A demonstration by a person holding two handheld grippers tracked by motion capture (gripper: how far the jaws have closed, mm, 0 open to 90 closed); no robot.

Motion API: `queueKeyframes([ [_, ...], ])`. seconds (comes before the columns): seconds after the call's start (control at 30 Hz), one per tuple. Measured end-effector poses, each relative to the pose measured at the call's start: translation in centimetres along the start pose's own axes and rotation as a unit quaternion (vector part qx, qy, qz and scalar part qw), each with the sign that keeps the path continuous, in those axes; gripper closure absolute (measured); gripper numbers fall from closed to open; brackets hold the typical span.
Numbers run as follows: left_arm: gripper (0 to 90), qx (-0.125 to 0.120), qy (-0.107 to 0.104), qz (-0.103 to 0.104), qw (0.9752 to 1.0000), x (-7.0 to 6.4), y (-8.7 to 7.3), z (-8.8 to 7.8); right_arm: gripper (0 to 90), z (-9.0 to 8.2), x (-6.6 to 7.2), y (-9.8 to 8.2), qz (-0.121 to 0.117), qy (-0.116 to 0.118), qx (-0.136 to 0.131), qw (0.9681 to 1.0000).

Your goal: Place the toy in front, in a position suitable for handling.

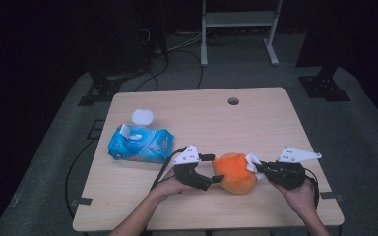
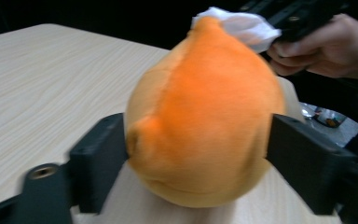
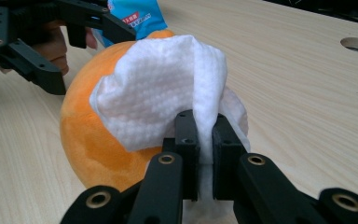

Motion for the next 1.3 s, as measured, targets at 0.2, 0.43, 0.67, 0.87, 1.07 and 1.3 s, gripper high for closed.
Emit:
queueKeyframes([
  [0.2, 12.0, 0.009, -0.03, -0.023, 0.9993, 0.9, -1.0, 1.0, 83.2, 0.1, -0.1, 0.0, 0.001, 0.003, 0.0, 1.0],
  [0.43, 35.8, 0.01, -0.048, -0.011, 0.9987, 0.2, -0.4, 1.6, 83.4, -0.3, -0.4, -0.2, 0.004, -0.003, -0.004, 1.0],
  [0.67, 39.9, -0.015, -0.027, 0.026, 0.9992, -0.5, 3.0, -1.1, 83.8, -0.9, 0.2, 2.0, -0.005, 0.006, -0.038, 0.9993],
  [0.87, 38.9, -0.017, -0.009, 0.04, 0.999, 0.2, 3.4, -4.0, 83.7, 0.3, 1.2, 3.9, -0.016, 0.028, -0.045, 0.9985],
  [1.07, 38.5, 0.005, -0.003, 0.039, 0.9992, 0.7, 1.8, -5.5, 83.7, 2.6, 1.7, 3.9, -0.015, 0.051, -0.024, 0.9983],
  [1.3, 37.0, 0.031, -0.007, 0.036, 0.9988, 0.9, -0.4, -5.5, 83.7, 5.0, 1.4, 1.9, 0.006, 0.066, 0.016, 0.9977],
])
Point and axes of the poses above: each handheld gripper's, and its own axes: z roughly forward along the jaws, y roughly out of its top, x roughly to its left, the point moved 2 cm from there along z, roughly forward along the jaws, and after that the axes turned 13 degrees about y, right-handed, at the moved point
